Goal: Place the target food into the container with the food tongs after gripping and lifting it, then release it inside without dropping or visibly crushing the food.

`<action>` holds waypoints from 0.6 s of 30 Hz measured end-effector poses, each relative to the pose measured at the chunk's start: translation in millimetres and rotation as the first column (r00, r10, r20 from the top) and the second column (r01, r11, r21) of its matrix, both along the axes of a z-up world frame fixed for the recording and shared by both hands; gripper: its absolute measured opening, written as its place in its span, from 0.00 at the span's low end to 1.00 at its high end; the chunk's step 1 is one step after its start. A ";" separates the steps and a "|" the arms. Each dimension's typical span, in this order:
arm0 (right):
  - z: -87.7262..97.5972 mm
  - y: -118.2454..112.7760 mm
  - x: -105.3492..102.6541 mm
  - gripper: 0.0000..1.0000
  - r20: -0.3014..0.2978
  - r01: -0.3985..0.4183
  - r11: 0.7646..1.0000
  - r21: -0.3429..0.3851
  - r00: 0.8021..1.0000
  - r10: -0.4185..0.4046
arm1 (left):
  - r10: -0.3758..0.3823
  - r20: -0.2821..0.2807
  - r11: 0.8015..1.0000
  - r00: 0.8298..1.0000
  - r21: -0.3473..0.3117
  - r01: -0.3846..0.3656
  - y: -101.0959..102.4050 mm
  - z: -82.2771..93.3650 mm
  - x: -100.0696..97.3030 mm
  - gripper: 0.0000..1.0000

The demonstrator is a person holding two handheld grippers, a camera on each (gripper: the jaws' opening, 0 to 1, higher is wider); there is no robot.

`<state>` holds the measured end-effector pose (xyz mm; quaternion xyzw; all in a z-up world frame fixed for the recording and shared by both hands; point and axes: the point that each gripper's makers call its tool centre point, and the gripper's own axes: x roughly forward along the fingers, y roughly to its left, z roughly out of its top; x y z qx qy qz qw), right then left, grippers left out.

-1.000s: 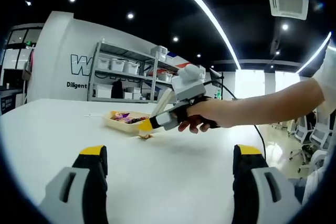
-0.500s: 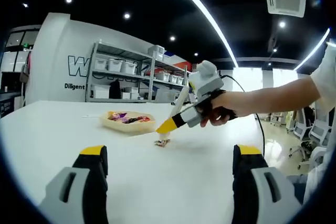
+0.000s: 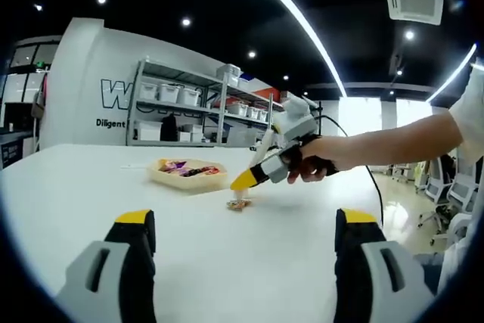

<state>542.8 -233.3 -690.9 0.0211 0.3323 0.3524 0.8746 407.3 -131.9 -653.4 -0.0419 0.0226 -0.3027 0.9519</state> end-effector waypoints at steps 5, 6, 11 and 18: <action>0.4 -11.5 -26.0 0.19 -0.010 -0.021 1.000 -0.021 1.000 0.021 | -0.014 -0.005 1.000 1.000 0.013 0.015 -2.9 -1.9 -0.9 0.98; 0.6 -12.4 -29.8 0.19 -0.018 -0.025 1.000 -0.020 1.000 0.024 | -0.015 -0.004 1.000 1.000 0.013 0.015 -3.0 -1.8 -0.9 0.98; 10.3 -10.2 -28.2 0.20 0.007 -0.019 1.000 0.002 1.000 0.019 | -0.012 -0.004 1.000 1.000 0.013 0.012 -2.5 -1.4 -1.0 0.98; 9.5 7.1 -23.8 0.20 0.023 0.022 0.999 -0.029 0.999 -0.022 | -0.010 -0.008 1.000 1.000 0.007 0.010 -1.2 -1.1 -0.3 0.97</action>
